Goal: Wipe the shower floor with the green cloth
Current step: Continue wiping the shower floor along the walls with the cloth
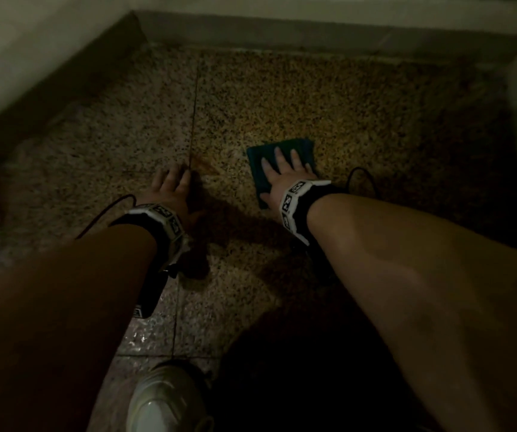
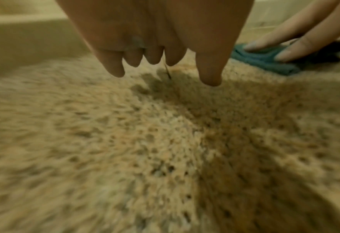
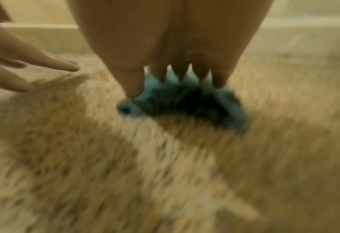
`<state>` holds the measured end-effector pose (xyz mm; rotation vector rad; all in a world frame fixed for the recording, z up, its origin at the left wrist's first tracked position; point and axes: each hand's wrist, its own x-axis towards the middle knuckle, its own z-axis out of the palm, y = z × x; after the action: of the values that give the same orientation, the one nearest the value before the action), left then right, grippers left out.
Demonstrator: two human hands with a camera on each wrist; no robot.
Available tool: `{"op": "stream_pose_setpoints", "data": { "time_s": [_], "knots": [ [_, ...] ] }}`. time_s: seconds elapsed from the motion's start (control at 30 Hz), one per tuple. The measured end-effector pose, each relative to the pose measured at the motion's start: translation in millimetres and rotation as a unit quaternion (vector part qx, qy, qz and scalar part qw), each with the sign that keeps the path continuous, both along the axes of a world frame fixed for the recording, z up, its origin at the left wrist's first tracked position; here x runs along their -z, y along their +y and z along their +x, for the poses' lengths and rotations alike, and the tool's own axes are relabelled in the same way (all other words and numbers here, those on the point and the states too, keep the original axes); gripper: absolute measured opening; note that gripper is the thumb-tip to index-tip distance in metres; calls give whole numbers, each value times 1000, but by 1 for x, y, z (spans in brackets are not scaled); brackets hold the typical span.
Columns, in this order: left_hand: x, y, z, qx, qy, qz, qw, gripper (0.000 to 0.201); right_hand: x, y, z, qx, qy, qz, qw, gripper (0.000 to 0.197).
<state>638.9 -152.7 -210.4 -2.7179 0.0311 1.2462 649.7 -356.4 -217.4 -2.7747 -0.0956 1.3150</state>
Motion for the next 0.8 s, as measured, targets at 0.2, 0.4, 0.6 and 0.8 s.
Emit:
{"op": "stream_pose_setpoints", "data": {
  "time_s": [0.2,0.4,0.6,0.8],
  "knots": [
    [-32,-2,-5,-42,-21,-30,998,82,-42,-4,2,-60,-43,-31,997,74],
    [-45,7,4,-24,-5,-51,998,89,-63,4,4,-51,-14,-84,995,72],
    [-39,28,11,44,-12,-86,995,86,-80,24,3,25,5,-125,992,67],
    [-22,32,12,-13,-12,-124,992,95,-59,34,4,15,37,-163,986,71]
  ]
}}
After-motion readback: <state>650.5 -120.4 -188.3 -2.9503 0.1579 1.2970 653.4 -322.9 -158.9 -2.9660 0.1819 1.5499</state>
